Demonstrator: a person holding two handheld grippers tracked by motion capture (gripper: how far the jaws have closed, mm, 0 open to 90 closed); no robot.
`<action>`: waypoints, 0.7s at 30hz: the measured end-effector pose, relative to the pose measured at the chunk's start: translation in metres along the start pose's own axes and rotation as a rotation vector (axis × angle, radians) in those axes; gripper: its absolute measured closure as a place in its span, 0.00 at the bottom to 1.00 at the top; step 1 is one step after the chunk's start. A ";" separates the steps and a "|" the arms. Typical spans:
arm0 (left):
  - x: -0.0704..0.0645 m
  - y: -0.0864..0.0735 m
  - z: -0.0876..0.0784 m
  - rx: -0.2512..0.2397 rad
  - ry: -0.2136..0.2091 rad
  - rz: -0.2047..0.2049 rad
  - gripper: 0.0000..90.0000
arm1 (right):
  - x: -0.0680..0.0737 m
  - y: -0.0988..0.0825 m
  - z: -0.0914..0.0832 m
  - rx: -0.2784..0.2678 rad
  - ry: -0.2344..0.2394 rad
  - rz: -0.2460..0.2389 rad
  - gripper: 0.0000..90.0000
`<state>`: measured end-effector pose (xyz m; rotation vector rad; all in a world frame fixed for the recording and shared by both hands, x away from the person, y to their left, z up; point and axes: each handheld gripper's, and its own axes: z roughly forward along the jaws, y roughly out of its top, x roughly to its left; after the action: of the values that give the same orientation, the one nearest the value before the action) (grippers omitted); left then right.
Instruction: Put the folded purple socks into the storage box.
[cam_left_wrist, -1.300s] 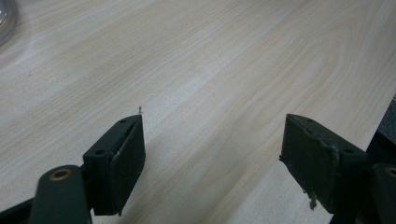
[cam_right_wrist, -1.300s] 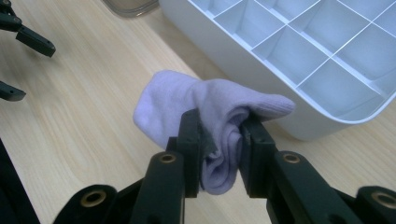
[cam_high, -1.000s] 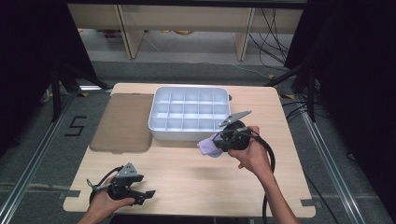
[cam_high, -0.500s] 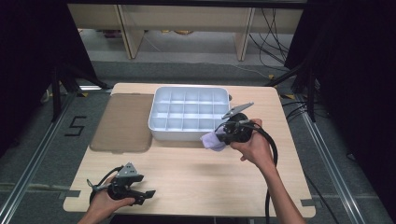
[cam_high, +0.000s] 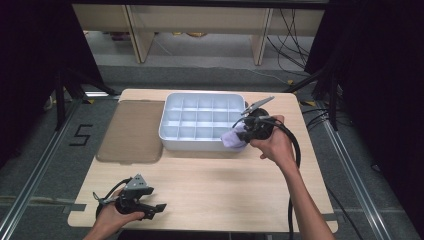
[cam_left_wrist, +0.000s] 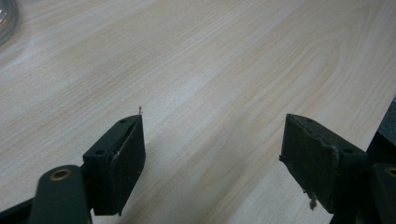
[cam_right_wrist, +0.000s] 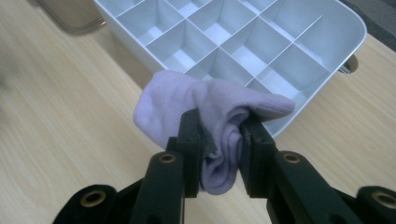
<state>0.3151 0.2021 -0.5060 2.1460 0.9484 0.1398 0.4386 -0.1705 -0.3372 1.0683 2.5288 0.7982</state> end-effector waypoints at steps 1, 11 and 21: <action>0.002 0.000 -0.001 0.015 0.005 0.027 0.24 | -0.003 0.001 0.000 -0.002 0.000 -0.006 0.82; 0.001 0.000 0.000 0.012 0.001 0.016 0.24 | -0.017 0.011 0.007 0.021 -0.034 0.029 0.82; 0.001 0.000 0.000 0.024 -0.001 0.029 0.24 | -0.028 0.023 0.020 0.072 -0.078 0.028 0.82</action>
<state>0.3160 0.2032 -0.5060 2.1822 0.9231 0.1416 0.4799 -0.1699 -0.3384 1.1371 2.4993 0.6643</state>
